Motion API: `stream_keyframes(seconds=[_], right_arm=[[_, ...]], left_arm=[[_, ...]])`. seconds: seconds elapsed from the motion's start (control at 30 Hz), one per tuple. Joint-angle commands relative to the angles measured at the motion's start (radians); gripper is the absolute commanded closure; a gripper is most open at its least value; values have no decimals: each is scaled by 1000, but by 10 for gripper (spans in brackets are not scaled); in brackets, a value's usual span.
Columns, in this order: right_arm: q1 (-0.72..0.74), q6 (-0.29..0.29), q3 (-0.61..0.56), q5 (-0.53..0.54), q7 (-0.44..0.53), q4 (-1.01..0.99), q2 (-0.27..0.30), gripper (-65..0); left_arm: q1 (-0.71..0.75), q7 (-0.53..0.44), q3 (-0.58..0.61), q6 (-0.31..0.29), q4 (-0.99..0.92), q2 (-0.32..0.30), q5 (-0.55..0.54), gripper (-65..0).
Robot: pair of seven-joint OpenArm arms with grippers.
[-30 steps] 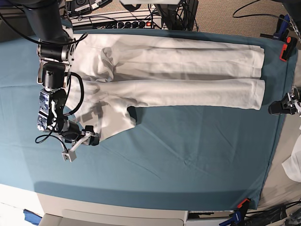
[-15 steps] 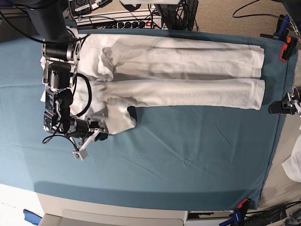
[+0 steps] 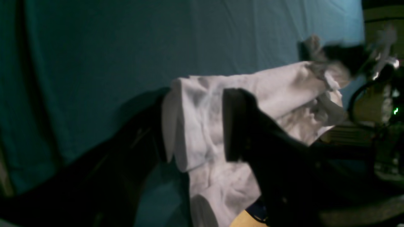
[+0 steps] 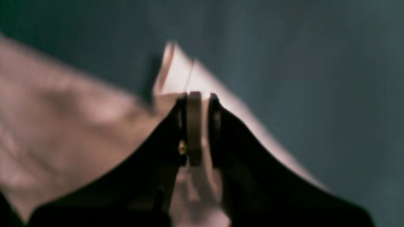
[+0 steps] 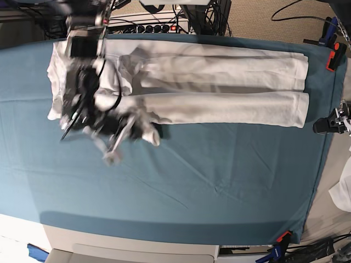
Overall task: Fold the T-shirt properly
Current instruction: 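Tuck the loose sleeve under the fold with the right gripper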
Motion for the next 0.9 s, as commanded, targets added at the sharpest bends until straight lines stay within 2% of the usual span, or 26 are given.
stream_keyframes(seconds=[0.0,0.23,0.43,0.77,0.87], right_arm=[[4,6,5,23,29,63,1,0],[-261,6,3,18,61,351,-4,0],[-431,6,3,20,95,469,-5,0],[-483,6,3,43,103,473,-5,0],[-486,6,3,80,86,473,-5,0]], left_arm=[[-21,-12,-7,-5,13,-29,-23,-256],[-21,-16,-7,-5,13,-29,-23,-256],[-18,-16,-7,-5,13,-29,-23,-256],[-18,-26,-7,-5,13,-28,-23,-256],[-19,-27,-7,-5,13,-29,-23,-256]])
